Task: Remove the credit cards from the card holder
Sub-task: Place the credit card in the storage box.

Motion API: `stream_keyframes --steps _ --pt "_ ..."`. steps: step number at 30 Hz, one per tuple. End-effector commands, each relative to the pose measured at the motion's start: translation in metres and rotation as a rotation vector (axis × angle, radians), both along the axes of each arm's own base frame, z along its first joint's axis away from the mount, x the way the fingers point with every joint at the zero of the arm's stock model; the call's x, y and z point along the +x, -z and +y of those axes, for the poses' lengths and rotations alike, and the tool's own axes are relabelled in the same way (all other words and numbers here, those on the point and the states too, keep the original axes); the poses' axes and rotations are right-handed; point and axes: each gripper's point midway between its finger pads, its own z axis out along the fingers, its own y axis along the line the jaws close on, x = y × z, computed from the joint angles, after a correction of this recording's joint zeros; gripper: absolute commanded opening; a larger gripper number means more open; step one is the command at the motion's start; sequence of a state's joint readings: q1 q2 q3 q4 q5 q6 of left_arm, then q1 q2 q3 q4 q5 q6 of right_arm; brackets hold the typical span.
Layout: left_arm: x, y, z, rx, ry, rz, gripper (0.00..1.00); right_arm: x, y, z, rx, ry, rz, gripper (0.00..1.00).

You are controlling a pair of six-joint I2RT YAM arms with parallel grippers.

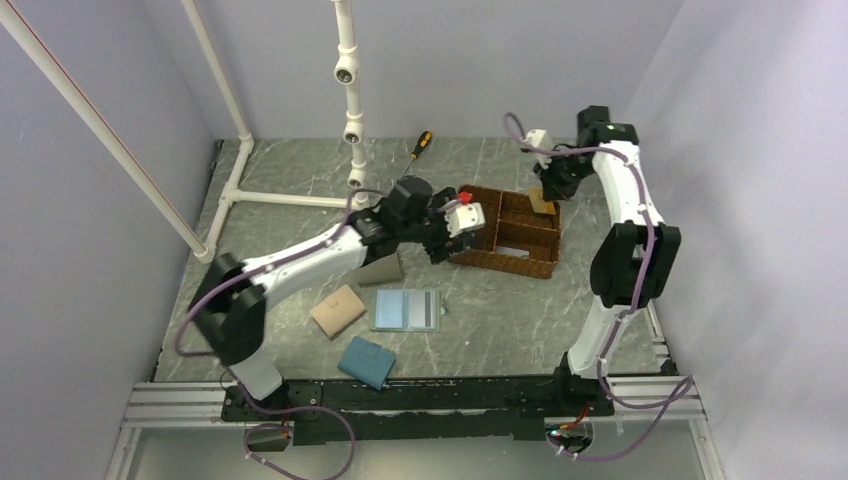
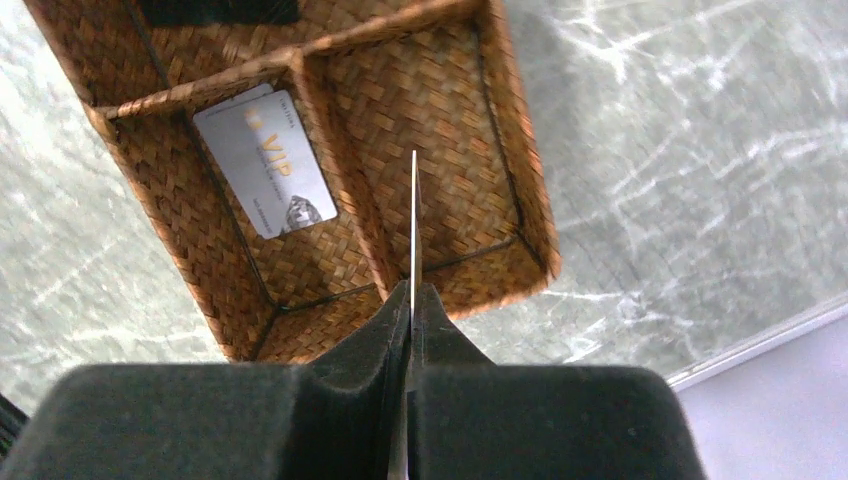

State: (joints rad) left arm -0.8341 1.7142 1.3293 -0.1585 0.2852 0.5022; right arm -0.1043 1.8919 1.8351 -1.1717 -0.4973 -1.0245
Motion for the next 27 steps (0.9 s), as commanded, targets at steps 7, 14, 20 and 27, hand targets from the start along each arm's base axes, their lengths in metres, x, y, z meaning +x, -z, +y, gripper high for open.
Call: stream_keyframes --steps 7,14,20,27 --pt "-0.078 -0.056 0.065 -0.280 -0.124 0.145 0.83 0.006 0.021 0.001 -0.455 -0.210 0.085 0.00" --pt "-0.118 -0.047 0.103 -0.348 -0.169 0.225 0.84 0.008 0.039 0.015 -0.523 -0.280 0.136 0.07" --pt "-0.127 -0.044 0.110 -0.380 -0.182 0.249 0.86 0.054 0.028 0.007 -0.619 -0.067 0.007 0.33" --pt "-0.130 -0.036 0.102 -0.396 -0.228 0.385 0.87 0.087 -0.025 0.000 -0.545 0.216 -0.214 0.41"
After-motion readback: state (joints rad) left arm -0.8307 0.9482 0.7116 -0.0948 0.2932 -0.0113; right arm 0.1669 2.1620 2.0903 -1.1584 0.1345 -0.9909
